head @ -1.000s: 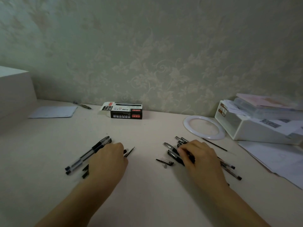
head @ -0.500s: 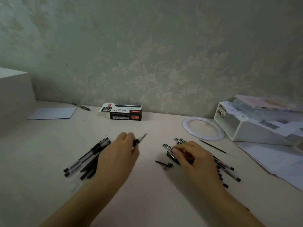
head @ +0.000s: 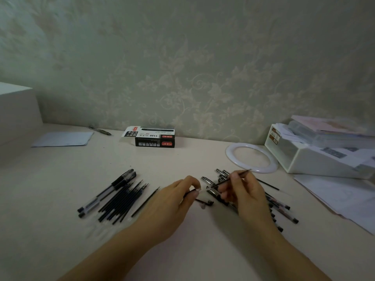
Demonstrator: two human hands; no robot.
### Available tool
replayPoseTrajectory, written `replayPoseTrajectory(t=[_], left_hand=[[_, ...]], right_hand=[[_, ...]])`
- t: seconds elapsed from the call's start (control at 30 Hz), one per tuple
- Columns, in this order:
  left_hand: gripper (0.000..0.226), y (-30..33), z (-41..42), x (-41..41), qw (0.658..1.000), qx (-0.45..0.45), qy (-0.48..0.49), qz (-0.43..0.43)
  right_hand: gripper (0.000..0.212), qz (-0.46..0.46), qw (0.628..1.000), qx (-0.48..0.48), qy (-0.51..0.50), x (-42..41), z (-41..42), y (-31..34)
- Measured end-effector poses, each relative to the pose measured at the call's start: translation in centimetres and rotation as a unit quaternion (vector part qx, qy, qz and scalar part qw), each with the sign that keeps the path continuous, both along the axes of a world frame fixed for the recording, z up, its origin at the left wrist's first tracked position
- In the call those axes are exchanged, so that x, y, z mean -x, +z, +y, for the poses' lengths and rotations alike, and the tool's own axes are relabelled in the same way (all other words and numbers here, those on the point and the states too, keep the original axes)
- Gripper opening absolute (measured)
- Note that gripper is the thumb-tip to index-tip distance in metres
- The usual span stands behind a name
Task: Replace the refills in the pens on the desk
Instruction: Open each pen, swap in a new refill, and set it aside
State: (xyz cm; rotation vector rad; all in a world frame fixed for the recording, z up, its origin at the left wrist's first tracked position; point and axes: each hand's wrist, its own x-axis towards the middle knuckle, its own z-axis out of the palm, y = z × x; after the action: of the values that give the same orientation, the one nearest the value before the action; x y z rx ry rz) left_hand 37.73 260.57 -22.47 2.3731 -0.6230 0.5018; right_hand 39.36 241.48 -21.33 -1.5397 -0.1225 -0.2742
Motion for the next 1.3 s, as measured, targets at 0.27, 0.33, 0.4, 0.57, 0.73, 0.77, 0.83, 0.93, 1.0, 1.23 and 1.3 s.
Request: replayPoseTrajectory(t=[0.27,0.33,0.4,0.57,0.73,0.77,0.83,0.93,1.0,1.23,1.3], left_hand=[[0.011,0.3,-0.2,0.1,0.999,0.022,-0.025,0.017],[0.012,0.4,-0.2,0.1,0.999,0.030,-0.027,0.021],[0.012,0.4,-0.2,0.0,0.998,0.042,-0.026,0.026],[0.014,0.3,-0.1,0.0,0.998,0.041,-0.027,0.024],[0.015,0.2,0.0,-0.1,0.998,0.046,-0.028,0.025],[0.016,0.2,0.0,-0.1,0.998,0.049,-0.028,0.027],[0.017,0.3,0.0,-0.1,0.998,0.053,-0.029,0.030],[0.015,0.3,0.0,0.0,0.998,0.052,-0.031,0.029],[0.012,0.4,-0.1,0.1,0.998,0.049,-0.033,0.029],[0.011,0.6,-0.2,0.4,0.997,0.045,-0.047,0.033],[0.010,0.5,-0.3,0.4,0.997,0.052,-0.048,0.038]], right_hand=[[0.022,0.020,0.999,-0.045,-0.010,-0.4,-0.3,-0.3],[0.022,0.023,0.999,-0.045,-0.006,-0.4,-0.3,-0.4],[0.023,0.023,0.998,-0.050,-0.011,-0.4,-0.3,-0.4],[0.024,0.028,0.997,-0.062,-0.027,-0.6,-0.5,-0.5],[0.024,0.033,0.997,-0.063,-0.016,-0.7,-0.7,-0.6],[0.023,0.032,0.997,-0.065,-0.014,-0.7,-0.7,-0.6],[0.023,0.031,0.997,-0.071,-0.011,-0.7,-0.7,-0.6],[0.023,0.029,0.997,-0.069,-0.008,-0.7,-0.7,-0.6],[0.023,0.026,0.998,-0.062,-0.010,-0.7,-0.7,-0.6],[0.019,0.001,0.998,0.040,0.048,0.0,-0.4,0.1],[0.013,-0.013,0.988,0.120,0.095,0.5,0.0,0.2]])
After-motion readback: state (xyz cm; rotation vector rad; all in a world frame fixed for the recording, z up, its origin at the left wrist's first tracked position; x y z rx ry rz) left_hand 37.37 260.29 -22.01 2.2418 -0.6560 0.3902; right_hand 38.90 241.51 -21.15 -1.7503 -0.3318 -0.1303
